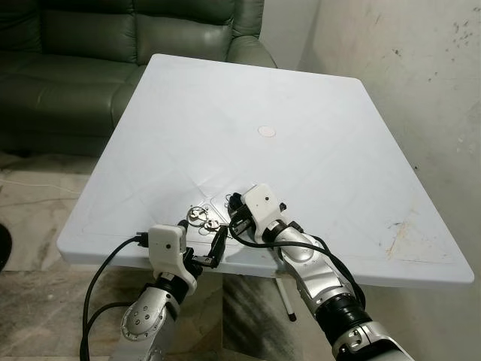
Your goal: Hang keys on a hook
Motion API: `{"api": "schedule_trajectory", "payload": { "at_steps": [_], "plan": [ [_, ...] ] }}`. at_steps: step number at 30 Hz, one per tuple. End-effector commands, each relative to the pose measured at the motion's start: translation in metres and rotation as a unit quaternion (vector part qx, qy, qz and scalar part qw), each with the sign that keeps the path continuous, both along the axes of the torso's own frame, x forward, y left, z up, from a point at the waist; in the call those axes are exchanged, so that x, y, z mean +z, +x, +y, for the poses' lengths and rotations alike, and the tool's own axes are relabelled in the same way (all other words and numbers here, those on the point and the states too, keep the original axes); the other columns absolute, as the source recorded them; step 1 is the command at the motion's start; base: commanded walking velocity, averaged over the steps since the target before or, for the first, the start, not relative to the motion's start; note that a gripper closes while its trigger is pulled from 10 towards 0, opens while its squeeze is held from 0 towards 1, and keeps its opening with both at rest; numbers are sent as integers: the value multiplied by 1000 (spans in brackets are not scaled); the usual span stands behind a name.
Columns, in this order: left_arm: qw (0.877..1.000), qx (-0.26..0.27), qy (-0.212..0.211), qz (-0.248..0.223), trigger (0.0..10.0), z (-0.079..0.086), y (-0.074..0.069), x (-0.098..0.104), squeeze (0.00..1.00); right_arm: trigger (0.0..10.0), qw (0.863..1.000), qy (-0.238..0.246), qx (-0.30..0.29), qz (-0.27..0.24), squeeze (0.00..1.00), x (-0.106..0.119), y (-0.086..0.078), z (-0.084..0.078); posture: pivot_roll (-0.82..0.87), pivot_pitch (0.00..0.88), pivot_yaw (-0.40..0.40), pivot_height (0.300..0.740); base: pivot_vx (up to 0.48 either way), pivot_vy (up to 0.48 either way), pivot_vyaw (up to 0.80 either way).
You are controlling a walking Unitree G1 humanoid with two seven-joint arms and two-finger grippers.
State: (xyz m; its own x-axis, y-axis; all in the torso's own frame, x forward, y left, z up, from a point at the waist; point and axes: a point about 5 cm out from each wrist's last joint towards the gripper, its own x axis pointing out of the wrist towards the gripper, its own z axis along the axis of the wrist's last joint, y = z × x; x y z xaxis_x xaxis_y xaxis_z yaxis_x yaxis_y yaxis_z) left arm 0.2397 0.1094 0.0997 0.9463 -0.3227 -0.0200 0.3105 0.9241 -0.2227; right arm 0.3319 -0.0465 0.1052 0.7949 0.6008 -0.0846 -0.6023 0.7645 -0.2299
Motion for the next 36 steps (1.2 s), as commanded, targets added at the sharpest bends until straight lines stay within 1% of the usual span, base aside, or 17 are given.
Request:
{"api": "schedule_trajectory", "payload": {
  "at_steps": [1, 3, 7, 10, 12, 15, 16, 17, 18, 19, 21, 22, 27, 30, 33, 34, 36],
  "plan": [
    [1000, -2, -4, 5, 10000, -3, 0, 0, 0, 0, 1000, 1, -5, -4, 0, 0, 0, -3, 118, 123, -145, 740, 0, 0, 0],
    [1000, -2, -4, 6, 10000, -3, 0, 0, 0, 0, 1000, 4, -8, -23, 0, 4, 0, -5, 120, 122, -145, 740, 0, 0, 0],
    [1000, -1, -5, 6, 10000, -3, 0, 0, 0, 0, 999, 6, -35, -9, 0, 3, 6, -7, 120, 120, -145, 740, 0, 0, 0],
    [1000, -1, -5, 5, 10000, -3, 0, 0, 0, 0, 998, 28, -59, 3, 0, 6, 11, -12, 122, 115, -146, 740, 0, 0, 0],
    [1000, -1, -5, 5, 10000, -3, 0, 0, 0, 0, 994, 50, -96, 6, 0, 11, 17, -20, 122, 111, -146, 740, 0, 0, 0],
    [1000, 0, -5, 4, 10000, -4, 1, 0, 0, 0, 989, 70, -127, 33, 0, 11, 23, -28, 124, 104, -146, 740, 0, 0, 0],
    [1000, 0, -6, 4, 10000, -5, 1, 1, 0, 0, 984, 82, -152, 50, 0, 11, 27, -35, 125, 102, -146, 740, 0, 0, 0],
    [1000, -1, -6, 4, 10000, -5, 1, 1, 0, 0, 982, 81, -162, 53, 0, 11, 28, -38, 125, 102, -146, 740, 0, 0, 0],
    [1000, -1, -6, 3, 10000, -5, 2, 1, 0, 0, 976, 80, -187, 75, 0, 8, 31, -45, 124, 95, -147, 740, 0, 0, 0],
    [1000, -1, -8, 2, 10000, -6, 2, 1, 0, 0, 959, 65, -255, 107, 0, 2, 36, -67, 125, 94, -148, 740, 0, 0, 0],
    [1000, -1, -8, 2, 10000, -7, 2, 1, 0, 0, 955, 57, -273, 102, 0, 3, 38, -78, 124, 92, -147, 740, 0, 0, 0],
    [1000, -2, -9, 2, 10000, -7, 2, 1, 0, 0, 949, 62, -291, 105, 0, 3, 38, -88, 119, 88, -146, 740, 0, 0, 0],
    [1000, -9, -10, 0, 10000, -9, 5, 1, 0, 0, 945, 115, -292, 95, 0, 11, 36, -106, 111, 78, -140, 740, 0, 0, 0],
    [1000, -11, -10, -3, 10000, -10, 8, 3, 0, 0, 943, 117, -296, 93, 0, 10, 33, -110, 111, 78, -140, 740, 0, 0, 0],
    [1000, -17, -10, -7, 10000, -10, 12, 4, 0, 0, 947, 158, -268, 77, 0, 13, 28, -109, 98, 79, -132, 740, 0, 0, 0],
    [1000, -19, -9, -8, 10000, -11, 13, 4, 0, 0, 943, 172, -274, 72, 0, 14, 26, -110, 96, 81, -130, 740, 0, 0, 0],
    [1000, -19, -11, -7, 10000, -11, 14, 4, 0, 0, 943, 190, -265, 64, 0, 16, 24, -110, 93, 81, -128, 740, 0, 0, 0]
  ]
}}
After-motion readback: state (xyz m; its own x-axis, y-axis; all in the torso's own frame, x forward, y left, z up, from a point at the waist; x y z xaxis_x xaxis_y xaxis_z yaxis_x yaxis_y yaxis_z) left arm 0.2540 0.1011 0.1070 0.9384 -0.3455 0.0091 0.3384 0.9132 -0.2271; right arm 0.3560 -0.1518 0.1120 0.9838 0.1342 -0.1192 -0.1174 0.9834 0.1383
